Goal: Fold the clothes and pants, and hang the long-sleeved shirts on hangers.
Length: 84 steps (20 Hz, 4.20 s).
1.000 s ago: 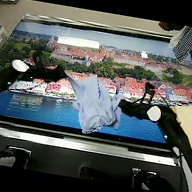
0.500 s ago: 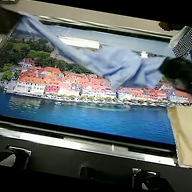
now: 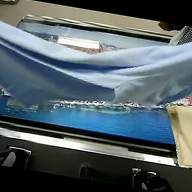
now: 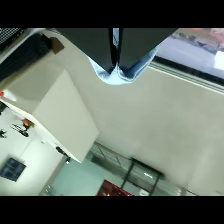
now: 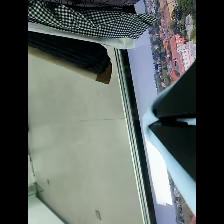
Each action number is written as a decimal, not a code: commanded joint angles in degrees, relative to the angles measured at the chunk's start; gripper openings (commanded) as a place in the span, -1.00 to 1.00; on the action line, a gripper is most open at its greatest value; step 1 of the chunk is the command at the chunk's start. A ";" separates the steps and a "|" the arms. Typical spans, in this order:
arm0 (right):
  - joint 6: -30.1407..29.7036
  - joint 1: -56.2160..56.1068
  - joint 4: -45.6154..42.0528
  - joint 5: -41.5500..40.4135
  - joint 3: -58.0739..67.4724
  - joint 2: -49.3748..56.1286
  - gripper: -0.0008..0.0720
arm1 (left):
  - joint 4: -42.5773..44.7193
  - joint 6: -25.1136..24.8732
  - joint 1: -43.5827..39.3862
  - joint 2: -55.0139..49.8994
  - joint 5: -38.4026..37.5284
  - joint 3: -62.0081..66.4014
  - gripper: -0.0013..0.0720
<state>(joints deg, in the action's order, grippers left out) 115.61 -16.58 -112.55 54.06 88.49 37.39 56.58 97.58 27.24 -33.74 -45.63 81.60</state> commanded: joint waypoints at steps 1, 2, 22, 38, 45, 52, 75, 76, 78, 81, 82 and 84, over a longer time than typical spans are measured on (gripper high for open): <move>1.92 -0.04 -1.11 4.55 0.55 2.27 -0.90 | 2.58 1.27 1.18 -1.09 -5.53 -0.20 -0.92; 2.80 -0.04 -1.09 6.25 0.52 4.83 -0.90 | 2.58 1.25 0.85 -3.19 -7.21 -0.83 -0.92; 22.64 0.02 7.19 -4.66 -0.02 58.03 -0.80 | 5.09 -3.93 -20.17 -57.61 7.61 -4.46 0.06; -34.21 44.06 53.94 18.36 -18.58 32.94 -0.12 | 12.26 -6.75 -2.75 -29.27 -26.38 -8.44 0.50; -48.04 48.06 60.76 12.09 -42.69 35.10 0.05 | 12.26 -6.75 -2.73 -29.35 -26.38 -12.76 0.50; -56.02 48.04 70.66 7.91 -48.15 41.77 0.09 | 12.24 -6.75 -2.75 -29.33 -26.40 -12.83 0.50; -57.55 48.04 73.05 13.29 -48.13 47.63 -0.89 | 2.69 -12.98 12.13 -24.59 -21.79 -50.84 0.51; -57.55 48.04 73.00 12.96 -48.13 47.12 -0.89 | 2.27 -13.40 11.67 -25.44 -21.49 -51.60 0.51; -57.53 48.04 72.94 11.76 -48.13 45.57 -0.89 | 1.40 -13.64 10.45 -26.82 -20.28 -51.80 0.50; -57.09 48.04 72.89 10.29 -48.13 43.23 -0.89 | 0.72 -13.51 8.15 -27.96 -17.00 -51.80 0.50; -56.85 48.04 72.87 10.43 -48.13 42.88 -0.89 | 0.79 -13.03 7.48 -28.70 -16.31 -51.80 0.50; -56.46 48.04 72.81 10.82 -48.13 42.49 -0.89 | 0.72 -12.59 6.45 -30.60 -15.30 -51.80 0.47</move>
<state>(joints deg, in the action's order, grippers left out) 58.54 31.46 -40.29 64.64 40.29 80.95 57.91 84.42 35.24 -62.33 -63.44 30.13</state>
